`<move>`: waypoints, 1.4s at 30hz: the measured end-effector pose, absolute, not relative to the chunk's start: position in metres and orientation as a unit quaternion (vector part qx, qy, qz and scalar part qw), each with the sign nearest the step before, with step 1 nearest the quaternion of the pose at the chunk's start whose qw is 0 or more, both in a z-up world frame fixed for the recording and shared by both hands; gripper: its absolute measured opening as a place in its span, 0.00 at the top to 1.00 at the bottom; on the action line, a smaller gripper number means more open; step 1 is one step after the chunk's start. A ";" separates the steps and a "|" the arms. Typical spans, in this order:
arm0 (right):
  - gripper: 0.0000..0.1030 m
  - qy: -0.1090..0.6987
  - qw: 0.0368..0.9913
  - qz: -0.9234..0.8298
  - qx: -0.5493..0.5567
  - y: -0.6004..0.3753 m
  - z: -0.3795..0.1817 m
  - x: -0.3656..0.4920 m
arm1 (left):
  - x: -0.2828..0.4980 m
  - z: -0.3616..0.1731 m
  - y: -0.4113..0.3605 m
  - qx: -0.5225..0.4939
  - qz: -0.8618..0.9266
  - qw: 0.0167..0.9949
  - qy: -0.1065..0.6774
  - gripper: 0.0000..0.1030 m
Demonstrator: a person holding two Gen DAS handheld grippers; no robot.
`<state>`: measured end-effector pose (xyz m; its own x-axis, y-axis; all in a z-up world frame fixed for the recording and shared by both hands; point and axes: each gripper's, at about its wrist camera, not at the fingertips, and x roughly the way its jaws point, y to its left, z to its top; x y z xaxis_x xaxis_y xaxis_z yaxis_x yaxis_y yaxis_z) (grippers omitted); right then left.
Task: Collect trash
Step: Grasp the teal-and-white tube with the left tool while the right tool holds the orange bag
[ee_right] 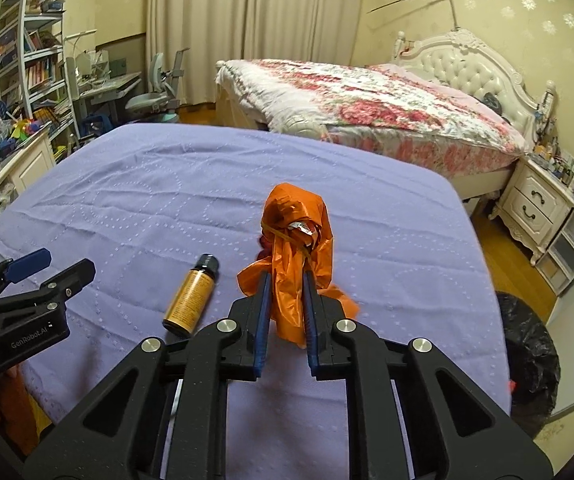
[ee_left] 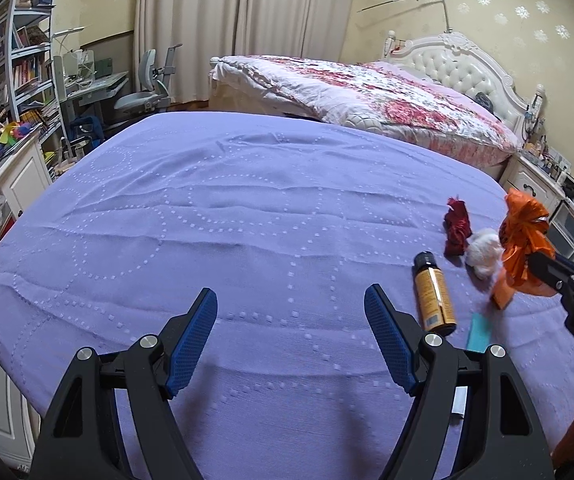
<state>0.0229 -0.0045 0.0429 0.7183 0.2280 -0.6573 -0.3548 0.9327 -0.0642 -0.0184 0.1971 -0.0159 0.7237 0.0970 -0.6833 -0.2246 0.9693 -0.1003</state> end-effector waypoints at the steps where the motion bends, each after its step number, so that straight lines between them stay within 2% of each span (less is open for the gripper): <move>1: 0.85 0.339 0.924 0.150 -0.089 -0.013 0.044 0.021 | -0.019 -0.015 0.193 -0.086 0.083 0.925 0.361 0.28; 14: 0.85 0.388 0.919 0.057 -0.037 -0.107 0.010 0.026 | -0.019 -0.017 0.136 -0.049 0.029 0.928 0.367 0.28; 32: 0.79 0.383 0.921 0.067 0.001 -0.124 -0.007 0.029 | -0.005 -0.041 0.079 0.003 -0.032 0.912 0.410 0.29; 35: 0.79 0.381 0.922 0.069 0.006 -0.126 -0.007 0.030 | -0.004 -0.045 0.074 0.006 -0.040 0.907 0.419 0.38; 38: 0.79 0.380 0.922 0.071 0.010 -0.127 -0.007 0.032 | -0.005 -0.047 0.071 0.015 -0.042 0.907 0.418 0.43; 42: 0.78 0.379 0.922 0.074 0.014 -0.129 -0.007 0.033 | -0.008 -0.048 0.069 0.024 -0.042 0.910 0.412 0.60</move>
